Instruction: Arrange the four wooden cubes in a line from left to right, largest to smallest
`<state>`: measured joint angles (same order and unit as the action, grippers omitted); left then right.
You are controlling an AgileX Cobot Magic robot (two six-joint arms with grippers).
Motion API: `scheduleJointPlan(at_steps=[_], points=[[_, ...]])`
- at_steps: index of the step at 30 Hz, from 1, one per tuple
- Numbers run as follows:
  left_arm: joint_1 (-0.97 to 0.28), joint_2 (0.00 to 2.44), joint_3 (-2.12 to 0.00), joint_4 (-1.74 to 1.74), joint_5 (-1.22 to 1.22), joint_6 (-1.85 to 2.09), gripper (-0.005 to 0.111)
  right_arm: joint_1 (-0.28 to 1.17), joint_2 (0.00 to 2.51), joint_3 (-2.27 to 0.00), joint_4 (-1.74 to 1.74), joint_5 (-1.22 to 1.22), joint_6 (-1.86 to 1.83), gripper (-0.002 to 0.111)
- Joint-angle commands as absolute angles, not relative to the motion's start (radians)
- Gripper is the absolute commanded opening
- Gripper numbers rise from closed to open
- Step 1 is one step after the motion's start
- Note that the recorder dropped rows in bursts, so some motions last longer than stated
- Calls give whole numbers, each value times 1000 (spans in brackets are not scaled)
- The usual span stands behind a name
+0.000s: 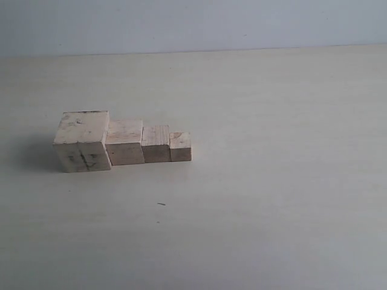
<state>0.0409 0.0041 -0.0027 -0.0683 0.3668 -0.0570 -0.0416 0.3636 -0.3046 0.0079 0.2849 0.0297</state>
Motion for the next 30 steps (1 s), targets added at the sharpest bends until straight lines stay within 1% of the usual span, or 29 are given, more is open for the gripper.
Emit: scheduleJointPlan(at_steps=[1, 5, 10, 13, 14, 15, 19, 30], points=[[37, 0, 0, -67, 360, -58, 0, -48, 275, -204, 0, 221, 28, 0], [37, 0, 0, -67, 360, -58, 0, -46, 187, -101, 0, 166, 53, 0], [37, 0, 0, -67, 360, -58, 0, -46, 84, -17, 0, 163, 53, 0], [37, 0, 0, -67, 360, -58, 0, -46, 23, 0, 0, 195, 53, 0], [37, 0, 0, -67, 360, -58, 0, -46, 0, 0, 0, 241, 53, 0], [37, 0, 0, -67, 360, -58, 0, -46, 0, 0, 0, 293, 53, 0], [36, 0, 0, -67, 360, -58, 0, -46, 0, 0, 13, 345, 53, 0], [36, 0, 0, -67, 360, -58, 0, -46, 0, 0, 46, 350, 53, 0]])
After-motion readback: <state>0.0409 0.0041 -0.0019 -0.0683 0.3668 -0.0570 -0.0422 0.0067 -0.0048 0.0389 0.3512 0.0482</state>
